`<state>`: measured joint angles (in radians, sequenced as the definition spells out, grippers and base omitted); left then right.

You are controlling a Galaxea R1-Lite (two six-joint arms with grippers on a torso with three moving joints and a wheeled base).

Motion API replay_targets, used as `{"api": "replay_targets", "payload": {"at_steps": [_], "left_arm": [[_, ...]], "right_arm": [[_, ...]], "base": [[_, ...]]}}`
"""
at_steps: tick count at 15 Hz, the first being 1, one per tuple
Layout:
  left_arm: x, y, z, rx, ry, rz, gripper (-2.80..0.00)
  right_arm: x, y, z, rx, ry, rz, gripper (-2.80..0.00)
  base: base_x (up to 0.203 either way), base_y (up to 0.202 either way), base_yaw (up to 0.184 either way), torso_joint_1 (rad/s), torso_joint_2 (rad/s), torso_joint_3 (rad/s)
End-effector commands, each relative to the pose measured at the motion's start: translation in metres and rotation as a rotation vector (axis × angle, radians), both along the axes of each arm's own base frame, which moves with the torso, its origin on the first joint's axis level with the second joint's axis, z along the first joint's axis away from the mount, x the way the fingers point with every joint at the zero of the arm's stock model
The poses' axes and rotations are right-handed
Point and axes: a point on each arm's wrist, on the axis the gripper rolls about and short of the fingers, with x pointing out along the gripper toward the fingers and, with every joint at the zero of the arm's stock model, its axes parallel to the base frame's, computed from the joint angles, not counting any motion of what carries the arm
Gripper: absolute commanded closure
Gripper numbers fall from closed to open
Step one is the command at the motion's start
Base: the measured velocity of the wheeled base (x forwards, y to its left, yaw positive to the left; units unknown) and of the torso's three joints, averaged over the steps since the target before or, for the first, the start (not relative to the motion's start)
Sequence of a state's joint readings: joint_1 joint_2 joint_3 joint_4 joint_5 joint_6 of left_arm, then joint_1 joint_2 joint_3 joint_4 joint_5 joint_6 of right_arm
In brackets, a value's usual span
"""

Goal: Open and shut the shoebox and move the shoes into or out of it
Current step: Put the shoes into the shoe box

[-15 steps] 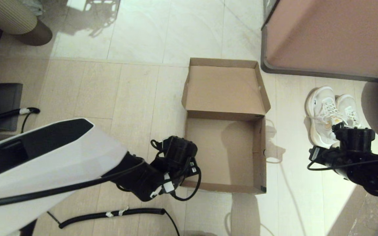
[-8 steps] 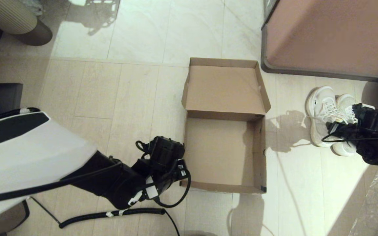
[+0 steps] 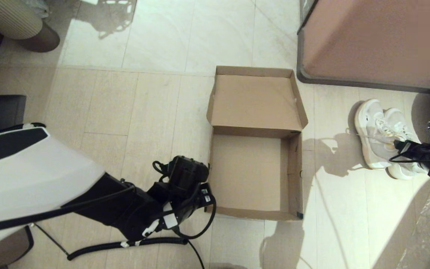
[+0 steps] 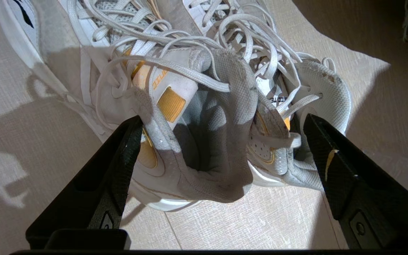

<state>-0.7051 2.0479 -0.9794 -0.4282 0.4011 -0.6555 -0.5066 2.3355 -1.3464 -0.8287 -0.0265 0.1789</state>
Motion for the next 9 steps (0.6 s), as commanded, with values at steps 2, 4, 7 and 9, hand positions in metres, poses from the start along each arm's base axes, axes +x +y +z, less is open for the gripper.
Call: {"api": "replay_targets", "payload": {"at_steps": [2,4,7,9], "left_arm": [[0.0,-0.001,-0.001,-0.002,0.0,0.002,0.0],[0.0,-0.001,-0.001,-0.003,0.0,0.001,0.0],[0.0,-0.001,-0.001,-0.006,0.0,0.0,0.0],[0.0,-0.001,0.0,-0.007,-0.002,0.0,0.0]], "right_arm": [[-0.005,0.001,0.011,-0.004,-0.021,0.01,-2.8],[-0.012,0.006,0.013,0.007,-0.009,0.031,-2.8],[-0.022,0.013,0.011,0.031,0.029,0.06,-2.8],[-0.023,0.012,0.013,0.03,0.027,0.055,-2.8]], "base": [[0.0,0.0,0.0,0.0,0.0,0.0],[0.0,0.0,0.0,0.0,0.0,0.0],[0.0,0.0,0.0,0.0,0.0,0.0],[0.0,0.0,0.0,0.0,0.0,0.0]]}}
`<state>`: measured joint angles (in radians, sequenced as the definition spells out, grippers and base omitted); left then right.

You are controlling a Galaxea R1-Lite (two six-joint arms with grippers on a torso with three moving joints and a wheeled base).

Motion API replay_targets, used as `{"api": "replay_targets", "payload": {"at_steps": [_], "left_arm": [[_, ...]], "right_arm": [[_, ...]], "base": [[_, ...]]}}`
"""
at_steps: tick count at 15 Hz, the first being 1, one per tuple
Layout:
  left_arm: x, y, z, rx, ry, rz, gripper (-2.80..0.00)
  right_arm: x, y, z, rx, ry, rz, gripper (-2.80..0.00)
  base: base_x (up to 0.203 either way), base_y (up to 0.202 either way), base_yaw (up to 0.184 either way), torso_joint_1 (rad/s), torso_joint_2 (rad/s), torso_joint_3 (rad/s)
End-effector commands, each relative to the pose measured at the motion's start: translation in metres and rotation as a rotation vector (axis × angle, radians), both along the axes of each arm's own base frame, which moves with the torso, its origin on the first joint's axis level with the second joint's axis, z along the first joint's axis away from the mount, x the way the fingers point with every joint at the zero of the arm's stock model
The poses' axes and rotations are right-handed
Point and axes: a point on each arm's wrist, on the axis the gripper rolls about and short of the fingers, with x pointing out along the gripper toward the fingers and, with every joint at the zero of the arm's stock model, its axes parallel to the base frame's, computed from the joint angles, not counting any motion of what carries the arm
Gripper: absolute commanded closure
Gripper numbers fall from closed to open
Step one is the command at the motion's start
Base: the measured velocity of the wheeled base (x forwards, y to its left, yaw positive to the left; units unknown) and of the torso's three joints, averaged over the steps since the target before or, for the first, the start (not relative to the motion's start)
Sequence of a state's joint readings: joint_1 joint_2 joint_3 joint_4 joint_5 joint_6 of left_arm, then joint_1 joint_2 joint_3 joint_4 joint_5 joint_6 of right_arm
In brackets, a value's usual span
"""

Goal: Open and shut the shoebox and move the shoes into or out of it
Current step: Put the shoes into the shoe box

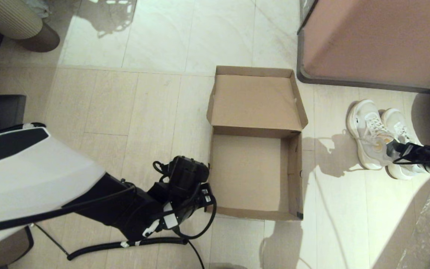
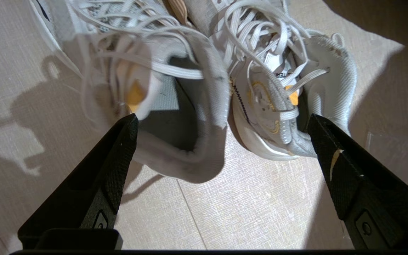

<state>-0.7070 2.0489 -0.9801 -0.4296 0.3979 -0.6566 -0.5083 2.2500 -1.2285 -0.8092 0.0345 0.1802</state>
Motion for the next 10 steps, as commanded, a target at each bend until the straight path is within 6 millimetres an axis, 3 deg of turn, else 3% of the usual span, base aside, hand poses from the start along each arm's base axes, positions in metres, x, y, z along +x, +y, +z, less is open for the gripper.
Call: {"api": "replay_targets", "payload": {"at_steps": [1,10], "left_arm": [[0.0,0.0,0.001,-0.006,-0.005,0.004,0.0],[-0.007,0.006,0.002,0.001,0.003,0.006,0.0]], "right_arm": [[-0.003,-0.001,0.006,-0.006,-0.013,-0.005,-2.8],[-0.003,-0.02,-0.02,0.011,0.031,-0.045,-2.8]], "base": [[0.0,0.0,0.0,0.0,0.0,0.0],[0.0,0.0,0.0,0.0,0.0,0.0]]}}
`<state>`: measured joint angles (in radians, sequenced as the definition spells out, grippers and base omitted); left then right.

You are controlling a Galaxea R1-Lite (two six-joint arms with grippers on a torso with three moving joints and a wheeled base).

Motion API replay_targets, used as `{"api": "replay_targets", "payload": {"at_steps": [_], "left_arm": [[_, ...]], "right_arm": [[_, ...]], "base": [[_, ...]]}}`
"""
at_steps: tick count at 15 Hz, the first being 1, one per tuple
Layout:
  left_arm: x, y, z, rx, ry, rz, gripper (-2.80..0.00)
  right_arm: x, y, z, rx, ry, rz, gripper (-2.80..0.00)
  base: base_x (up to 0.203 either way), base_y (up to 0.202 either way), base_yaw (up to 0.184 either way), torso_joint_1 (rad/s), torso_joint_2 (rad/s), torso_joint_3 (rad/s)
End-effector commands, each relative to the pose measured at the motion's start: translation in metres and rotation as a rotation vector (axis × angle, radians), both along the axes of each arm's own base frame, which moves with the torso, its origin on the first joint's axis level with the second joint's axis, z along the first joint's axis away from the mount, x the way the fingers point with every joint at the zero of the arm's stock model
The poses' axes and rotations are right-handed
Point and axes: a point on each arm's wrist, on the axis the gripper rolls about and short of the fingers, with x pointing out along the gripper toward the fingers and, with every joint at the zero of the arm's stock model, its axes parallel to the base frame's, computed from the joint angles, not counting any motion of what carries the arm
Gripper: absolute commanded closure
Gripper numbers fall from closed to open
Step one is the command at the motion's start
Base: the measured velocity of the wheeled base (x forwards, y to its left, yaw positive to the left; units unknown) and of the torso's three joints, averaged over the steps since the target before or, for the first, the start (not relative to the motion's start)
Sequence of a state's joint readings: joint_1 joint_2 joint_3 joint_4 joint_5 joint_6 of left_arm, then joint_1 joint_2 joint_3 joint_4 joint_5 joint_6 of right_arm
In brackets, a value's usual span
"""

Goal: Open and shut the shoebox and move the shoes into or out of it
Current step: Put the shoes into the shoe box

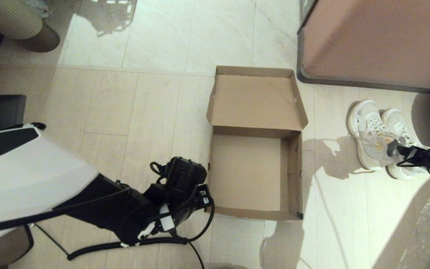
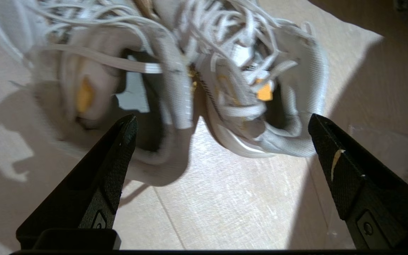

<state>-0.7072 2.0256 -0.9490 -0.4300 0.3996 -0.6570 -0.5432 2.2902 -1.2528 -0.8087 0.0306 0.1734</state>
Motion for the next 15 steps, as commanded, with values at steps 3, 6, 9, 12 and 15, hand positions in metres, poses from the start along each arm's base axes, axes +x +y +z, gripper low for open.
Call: {"api": "replay_targets", "payload": {"at_steps": [3,6,9,12,15], "left_arm": [[-0.001,0.001,0.0,-0.003,-0.001,0.004,0.0],[-0.001,0.001,0.0,-0.002,-0.001,0.005,0.0],[-0.001,0.001,0.001,-0.003,-0.003,0.005,0.0],[-0.001,0.001,0.001,-0.003,-0.003,0.007,0.0],[0.001,0.003,0.001,-0.003,-0.003,0.012,0.0]], "right_arm": [[-0.004,-0.009,-0.023,0.031,0.046,-0.023,-2.8],[0.0,-0.012,-0.041,0.057,0.064,-0.02,-2.8],[0.015,-0.02,-0.05,0.045,0.045,-0.018,-2.8],[0.031,-0.03,-0.055,0.025,0.019,-0.011,-2.8],[0.041,-0.034,-0.061,0.005,0.03,0.001,-2.8]], "base": [[0.0,0.0,0.0,0.0,0.0,0.0],[0.0,0.0,0.0,0.0,0.0,0.0],[0.0,0.0,0.0,0.0,0.0,0.0],[0.0,0.0,0.0,0.0,0.0,0.0],[0.0,0.0,0.0,0.0,0.0,0.0]]}}
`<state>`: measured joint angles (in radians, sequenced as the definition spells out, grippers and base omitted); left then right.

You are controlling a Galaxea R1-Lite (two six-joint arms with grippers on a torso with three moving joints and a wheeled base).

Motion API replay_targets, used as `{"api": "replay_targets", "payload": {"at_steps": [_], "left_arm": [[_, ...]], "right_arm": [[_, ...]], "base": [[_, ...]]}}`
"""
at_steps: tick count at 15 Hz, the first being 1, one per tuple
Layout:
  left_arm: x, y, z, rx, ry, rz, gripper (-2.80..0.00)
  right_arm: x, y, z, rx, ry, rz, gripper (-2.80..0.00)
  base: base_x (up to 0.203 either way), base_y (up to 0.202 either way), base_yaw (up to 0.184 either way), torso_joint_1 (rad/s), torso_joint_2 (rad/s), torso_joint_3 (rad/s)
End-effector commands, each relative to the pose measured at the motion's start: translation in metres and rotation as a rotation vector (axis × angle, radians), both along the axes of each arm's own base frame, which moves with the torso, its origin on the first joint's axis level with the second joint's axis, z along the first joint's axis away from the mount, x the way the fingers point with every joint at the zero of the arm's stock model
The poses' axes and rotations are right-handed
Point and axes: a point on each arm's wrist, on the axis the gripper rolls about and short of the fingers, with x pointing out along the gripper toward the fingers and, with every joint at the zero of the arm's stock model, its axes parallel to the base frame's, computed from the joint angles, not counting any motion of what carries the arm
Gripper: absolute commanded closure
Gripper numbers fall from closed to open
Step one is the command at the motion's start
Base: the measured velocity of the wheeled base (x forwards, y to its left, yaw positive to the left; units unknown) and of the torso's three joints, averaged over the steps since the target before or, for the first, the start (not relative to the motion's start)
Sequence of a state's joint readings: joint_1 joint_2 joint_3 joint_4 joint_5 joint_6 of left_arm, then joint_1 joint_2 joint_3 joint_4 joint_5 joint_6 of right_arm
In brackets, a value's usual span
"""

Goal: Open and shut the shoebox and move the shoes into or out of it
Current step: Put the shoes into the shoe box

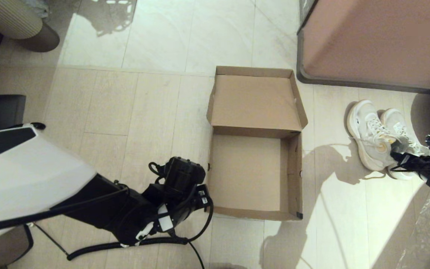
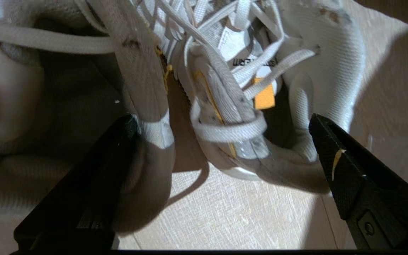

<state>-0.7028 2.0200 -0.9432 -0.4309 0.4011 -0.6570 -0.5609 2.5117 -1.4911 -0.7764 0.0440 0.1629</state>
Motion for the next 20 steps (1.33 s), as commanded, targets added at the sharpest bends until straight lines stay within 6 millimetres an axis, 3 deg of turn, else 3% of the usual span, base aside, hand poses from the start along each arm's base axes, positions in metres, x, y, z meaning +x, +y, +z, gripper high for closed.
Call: {"api": "replay_targets", "payload": {"at_steps": [1,3,4,7,10,16,20], "left_arm": [[0.001,0.001,0.0,-0.004,-0.002,0.007,0.0],[0.001,0.001,0.0,-0.004,-0.002,0.009,0.0],[0.001,0.001,0.0,-0.002,0.0,0.009,0.0],[0.002,0.002,0.001,-0.005,-0.004,0.011,0.0],[0.0,0.003,0.004,-0.011,-0.008,0.011,0.0],[0.001,0.001,0.007,-0.029,-0.028,0.008,0.0],[-0.002,0.003,0.015,-0.042,-0.046,0.005,0.0]], "right_arm": [[0.009,0.0,-0.016,0.004,0.023,0.011,-2.8],[0.012,0.003,-0.02,0.01,0.033,0.021,-2.8],[0.013,0.005,-0.022,0.011,0.036,0.025,0.0],[0.021,0.008,-0.032,0.014,0.041,0.037,0.0],[0.026,0.007,-0.025,0.026,0.062,0.036,0.0],[0.007,0.017,0.05,0.035,0.054,0.051,0.0],[-0.033,0.041,0.095,0.078,0.091,0.1,0.0]], "base": [[0.0,0.0,0.0,0.0,0.0,0.0],[0.0,0.0,0.0,0.0,0.0,0.0],[0.0,0.0,0.0,0.0,0.0,0.0],[0.0,0.0,0.0,0.0,0.0,0.0],[0.0,0.0,0.0,0.0,0.0,0.0],[0.0,0.0,0.0,0.0,0.0,0.0],[0.0,0.0,0.0,0.0,0.0,0.0]]}}
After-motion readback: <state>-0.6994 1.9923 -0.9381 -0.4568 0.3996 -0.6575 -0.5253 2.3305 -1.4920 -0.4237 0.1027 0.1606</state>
